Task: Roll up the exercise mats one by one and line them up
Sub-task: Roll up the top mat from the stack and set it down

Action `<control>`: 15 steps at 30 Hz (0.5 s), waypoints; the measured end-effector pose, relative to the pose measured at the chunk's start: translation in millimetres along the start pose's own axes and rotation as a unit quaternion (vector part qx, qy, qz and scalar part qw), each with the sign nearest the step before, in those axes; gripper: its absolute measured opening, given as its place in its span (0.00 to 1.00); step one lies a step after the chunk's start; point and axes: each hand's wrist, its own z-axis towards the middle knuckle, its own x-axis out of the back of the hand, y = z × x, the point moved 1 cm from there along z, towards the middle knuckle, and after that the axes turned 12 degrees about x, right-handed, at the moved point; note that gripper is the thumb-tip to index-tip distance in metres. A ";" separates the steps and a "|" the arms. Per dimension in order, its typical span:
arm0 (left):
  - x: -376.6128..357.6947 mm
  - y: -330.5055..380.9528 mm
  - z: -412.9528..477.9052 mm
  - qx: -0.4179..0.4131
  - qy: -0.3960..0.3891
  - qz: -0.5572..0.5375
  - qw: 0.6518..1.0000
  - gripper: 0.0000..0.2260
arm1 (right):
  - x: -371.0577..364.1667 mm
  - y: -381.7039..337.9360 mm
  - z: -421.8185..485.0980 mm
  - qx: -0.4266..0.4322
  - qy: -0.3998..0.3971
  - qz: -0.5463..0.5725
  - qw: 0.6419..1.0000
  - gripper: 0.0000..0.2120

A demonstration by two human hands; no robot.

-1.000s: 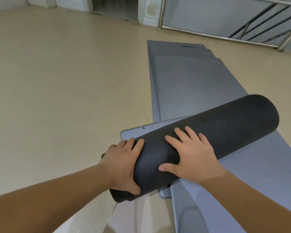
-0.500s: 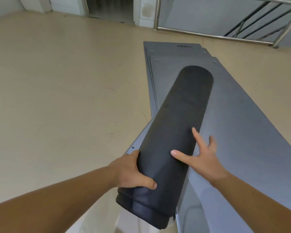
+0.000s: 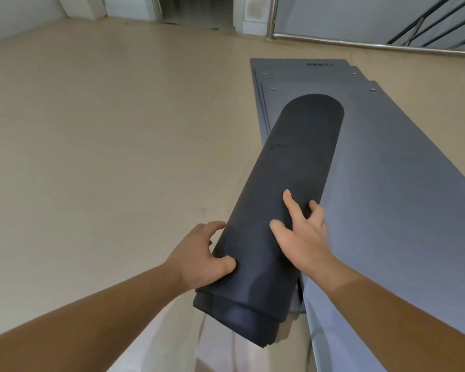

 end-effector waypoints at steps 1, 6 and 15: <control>5.7 2.6 0.3 -0.034 0.029 0.031 0.999 0.32 | 2.1 -3.0 5.0 0.017 0.023 -0.008 1.000 0.28; 8.3 17.1 -5.6 -0.040 0.041 0.168 0.984 0.33 | 2.7 13.7 2.3 -0.070 0.044 0.145 0.986 0.45; 9.5 -0.4 -14.1 0.057 0.023 0.062 0.996 0.50 | -29.3 -15.4 -0.3 -0.087 -0.041 0.282 0.955 0.41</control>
